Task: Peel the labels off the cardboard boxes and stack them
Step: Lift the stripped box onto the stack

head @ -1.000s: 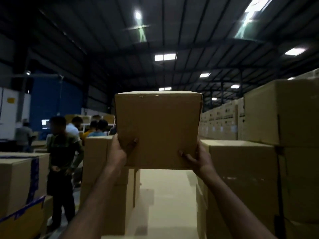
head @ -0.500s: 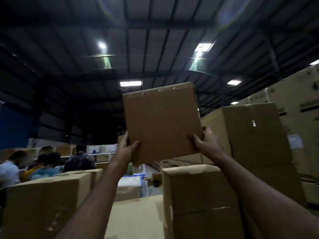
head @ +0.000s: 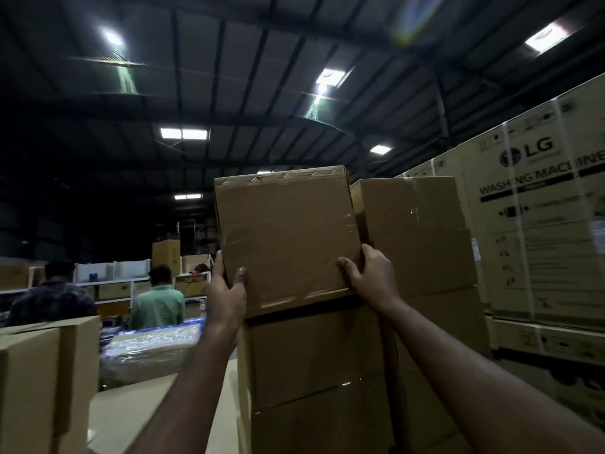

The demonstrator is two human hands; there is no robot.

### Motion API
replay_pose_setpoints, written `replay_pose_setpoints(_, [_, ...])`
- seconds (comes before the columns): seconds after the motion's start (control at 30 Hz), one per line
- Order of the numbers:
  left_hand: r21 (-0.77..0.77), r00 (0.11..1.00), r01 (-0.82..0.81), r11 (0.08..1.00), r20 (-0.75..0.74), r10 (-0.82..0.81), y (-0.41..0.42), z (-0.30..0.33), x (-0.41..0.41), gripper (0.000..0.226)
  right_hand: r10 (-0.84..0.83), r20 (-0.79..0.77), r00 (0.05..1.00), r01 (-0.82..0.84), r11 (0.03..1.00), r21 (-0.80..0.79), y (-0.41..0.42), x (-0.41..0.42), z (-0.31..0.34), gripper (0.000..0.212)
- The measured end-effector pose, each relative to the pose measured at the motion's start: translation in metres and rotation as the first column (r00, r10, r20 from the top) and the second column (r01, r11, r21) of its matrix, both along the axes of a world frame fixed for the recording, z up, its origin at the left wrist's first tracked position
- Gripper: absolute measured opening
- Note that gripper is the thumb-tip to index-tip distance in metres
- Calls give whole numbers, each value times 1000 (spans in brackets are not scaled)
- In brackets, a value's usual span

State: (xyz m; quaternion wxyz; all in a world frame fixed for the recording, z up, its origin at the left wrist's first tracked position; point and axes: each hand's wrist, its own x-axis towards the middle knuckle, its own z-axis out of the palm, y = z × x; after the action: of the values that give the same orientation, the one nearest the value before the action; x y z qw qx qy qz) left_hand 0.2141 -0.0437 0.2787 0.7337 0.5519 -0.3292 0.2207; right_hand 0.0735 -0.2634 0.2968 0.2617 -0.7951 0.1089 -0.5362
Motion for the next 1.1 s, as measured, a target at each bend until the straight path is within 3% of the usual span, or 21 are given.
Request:
replay_pose_setpoints(0.27, [0, 992, -115, 993, 55, 114, -17, -12, -3, 52, -222, 19, 975, 223, 973, -62, 10, 5, -33, 61])
replay_pose_setpoints(0.5, [-12, 974, -219, 976, 58, 219, -29, -13, -20, 55, -193, -25, 981, 186, 969, -164, 8, 4, -43, 61])
replay_pose_setpoints(0.73, [161, 986, -158, 974, 80, 146, -19, -18, -21, 63, -173, -85, 981, 158, 975, -157, 9, 6, -45, 65])
replay_pose_setpoints(0.97, [182, 992, -123, 976, 50, 116, 7, -18, -32, 65, -114, -24, 993, 107, 972, -209, 28, -4, -46, 62])
replay_pose_setpoints(1.1, [209, 978, -202, 957, 89, 187, 36, -13, -53, 62, -51, 43, 998, 61, 954, -295, 55, -12, -37, 59])
